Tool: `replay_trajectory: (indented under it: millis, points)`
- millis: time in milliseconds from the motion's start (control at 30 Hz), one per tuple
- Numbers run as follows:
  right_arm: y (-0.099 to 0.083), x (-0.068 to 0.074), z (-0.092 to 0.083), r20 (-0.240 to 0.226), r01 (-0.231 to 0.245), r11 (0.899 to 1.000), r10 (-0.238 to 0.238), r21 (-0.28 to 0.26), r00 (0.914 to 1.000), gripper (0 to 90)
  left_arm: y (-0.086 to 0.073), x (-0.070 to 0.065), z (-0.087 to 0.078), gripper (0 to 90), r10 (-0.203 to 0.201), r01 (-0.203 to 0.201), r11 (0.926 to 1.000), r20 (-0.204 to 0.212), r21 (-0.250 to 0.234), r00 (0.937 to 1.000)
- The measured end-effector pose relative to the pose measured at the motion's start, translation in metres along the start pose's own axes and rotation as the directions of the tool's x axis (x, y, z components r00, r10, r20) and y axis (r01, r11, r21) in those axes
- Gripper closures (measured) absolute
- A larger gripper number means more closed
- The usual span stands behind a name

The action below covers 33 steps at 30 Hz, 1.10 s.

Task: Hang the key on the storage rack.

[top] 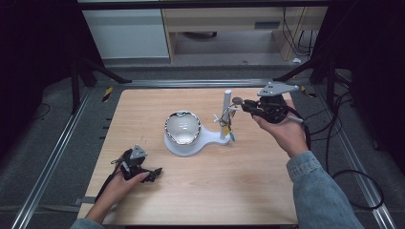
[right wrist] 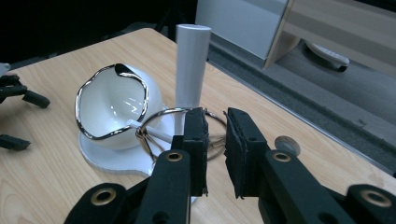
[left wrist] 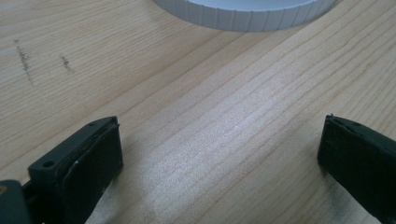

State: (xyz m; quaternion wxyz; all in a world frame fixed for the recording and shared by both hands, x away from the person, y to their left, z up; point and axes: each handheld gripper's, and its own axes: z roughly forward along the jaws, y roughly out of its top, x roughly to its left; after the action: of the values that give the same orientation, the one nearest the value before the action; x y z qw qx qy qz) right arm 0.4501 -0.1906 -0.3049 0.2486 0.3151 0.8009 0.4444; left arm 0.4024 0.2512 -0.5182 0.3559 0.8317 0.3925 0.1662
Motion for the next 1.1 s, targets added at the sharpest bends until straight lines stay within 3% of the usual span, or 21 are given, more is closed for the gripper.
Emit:
replay_trajectory:
  millis: [467,833,1100]
  points:
    - [-0.007,-0.012,-0.007,0.055,-0.024,1.0,0.024,0.005,0.9982,69.8,0.0,0.0,0.0,0.0,0.0,0.0,1.0,0.0,0.0,1.0]
    - [-0.02,-0.017,-0.005,0.068,-0.058,0.998,0.057,0.013,0.9961,68.2,0.0,0.0,0.0,0.0,0.0,0.0,1.0,0.0,0.0,1.0]
    - [-0.02,-0.021,-0.006,0.11,-0.053,0.998,0.051,0.013,0.9926,57.0,0.0,0.0,0.0,0.0,0.0,0.0,1.0,0.0,0.0,1.0]
